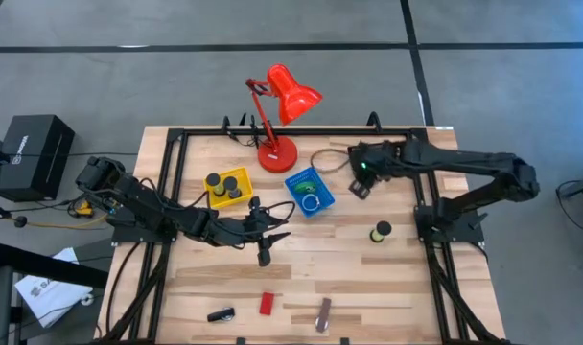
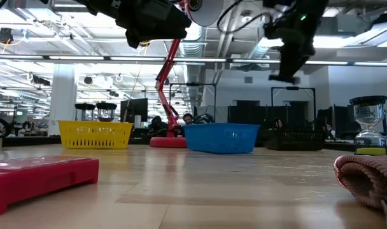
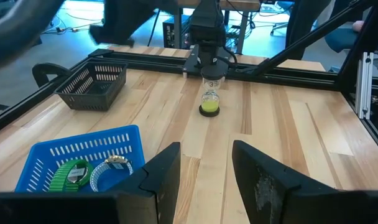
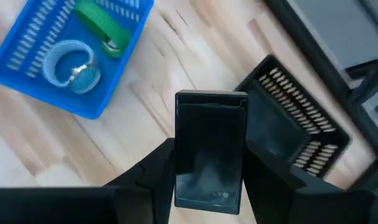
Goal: Pick & Place Office items
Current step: Put the black digital clock into the black bin
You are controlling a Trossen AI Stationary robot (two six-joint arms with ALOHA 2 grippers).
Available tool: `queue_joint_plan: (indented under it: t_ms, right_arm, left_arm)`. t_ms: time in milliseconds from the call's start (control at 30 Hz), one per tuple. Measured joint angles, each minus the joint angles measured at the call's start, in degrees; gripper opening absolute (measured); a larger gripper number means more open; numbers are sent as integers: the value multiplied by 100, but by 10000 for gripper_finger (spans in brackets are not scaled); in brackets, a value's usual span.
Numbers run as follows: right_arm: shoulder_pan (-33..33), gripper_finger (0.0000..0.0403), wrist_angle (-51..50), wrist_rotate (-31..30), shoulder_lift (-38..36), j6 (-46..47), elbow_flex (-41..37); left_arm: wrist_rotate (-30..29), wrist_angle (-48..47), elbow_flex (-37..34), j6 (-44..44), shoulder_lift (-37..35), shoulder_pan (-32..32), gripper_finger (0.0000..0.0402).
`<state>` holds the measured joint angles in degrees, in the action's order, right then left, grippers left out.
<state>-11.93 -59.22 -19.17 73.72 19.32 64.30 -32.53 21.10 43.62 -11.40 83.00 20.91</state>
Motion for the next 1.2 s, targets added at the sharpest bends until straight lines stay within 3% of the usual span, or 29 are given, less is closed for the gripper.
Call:
queue_joint_plan:
  t_ms: [233, 333, 500, 633, 767, 967, 1200]
  right_arm:
    - [-928, 152, -210, 680, 291, 131, -14]
    - [-1380, 152, -309, 708, 495, 29, -12]
    - [-2088, 152, 34, 750, 868, -177, -9]
    - [-2670, 153, 267, 1245, 1229, 54, -5]
    - [-3150, 153, 489, 1320, 1643, 111, -6]
    - [-3480, 154, 813, 1543, 2186, 124, -8]
    - [-3422, 154, 773, 1770, 2582, 217, -8]
  left_arm:
    - [0, -2, 1, 0, 0, 1, 140]
    - [-1, -8, 1, 0, 0, 0, 140]
    - [0, -15, 0, 0, 0, 2, 140]
    - [0, -11, 0, 0, 0, 0, 140]
    - [0, -11, 0, 8, 0, 1, 140]
    - [0, -11, 0, 18, 0, 0, 140]
    - [-1, -10, 0, 20, 0, 1, 140]
